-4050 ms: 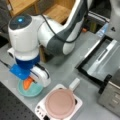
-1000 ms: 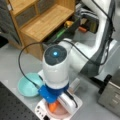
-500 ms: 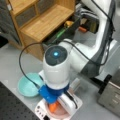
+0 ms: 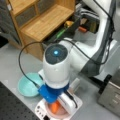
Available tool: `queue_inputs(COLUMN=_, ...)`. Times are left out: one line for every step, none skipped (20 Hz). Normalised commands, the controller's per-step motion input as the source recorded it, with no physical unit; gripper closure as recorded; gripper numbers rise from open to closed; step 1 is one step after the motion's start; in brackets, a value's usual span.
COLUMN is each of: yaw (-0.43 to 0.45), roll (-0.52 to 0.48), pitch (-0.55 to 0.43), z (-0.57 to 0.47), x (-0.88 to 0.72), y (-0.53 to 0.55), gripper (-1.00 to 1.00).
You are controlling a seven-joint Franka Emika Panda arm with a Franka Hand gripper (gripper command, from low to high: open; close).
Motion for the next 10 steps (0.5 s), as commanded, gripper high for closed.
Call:
queue_inputs(yaw=0.056, roll=-0.243, pitch=-0.036, z=0.03, x=-0.09, y=0.06, gripper=-1.00)
queue_inputs(yaw=0.056, roll=-0.243, pitch=-0.035, z=0.02, x=-0.09, y=0.05, gripper=-1.00)
queue_inputs(yaw=0.058, roll=-0.240, pitch=-0.032, z=0.01, x=-0.08, y=0.04, gripper=-1.00)
queue_inputs(yaw=0.058, roll=-0.240, pitch=-0.030, z=0.01, x=-0.08, y=0.04, gripper=-1.00)
queue_inputs(yaw=0.058, roll=-0.240, pitch=-0.029, z=0.00, x=-0.08, y=0.03, gripper=-1.00)
queue_inputs(yaw=0.064, roll=-0.232, pitch=-0.019, z=0.01, x=-0.07, y=0.03, gripper=-1.00)
queue_inputs(yaw=0.068, roll=-0.228, pitch=-0.016, z=0.03, x=-0.06, y=0.02, gripper=-1.00)
queue_inputs(yaw=0.069, roll=-0.226, pitch=-0.014, z=0.04, x=-0.06, y=0.01, gripper=-1.00)
queue_inputs(yaw=0.072, roll=-0.222, pitch=-0.012, z=0.06, x=-0.05, y=0.01, gripper=-1.00)
queue_inputs(yaw=0.082, roll=-0.207, pitch=-0.010, z=0.08, x=-0.04, y=-0.01, gripper=-1.00)
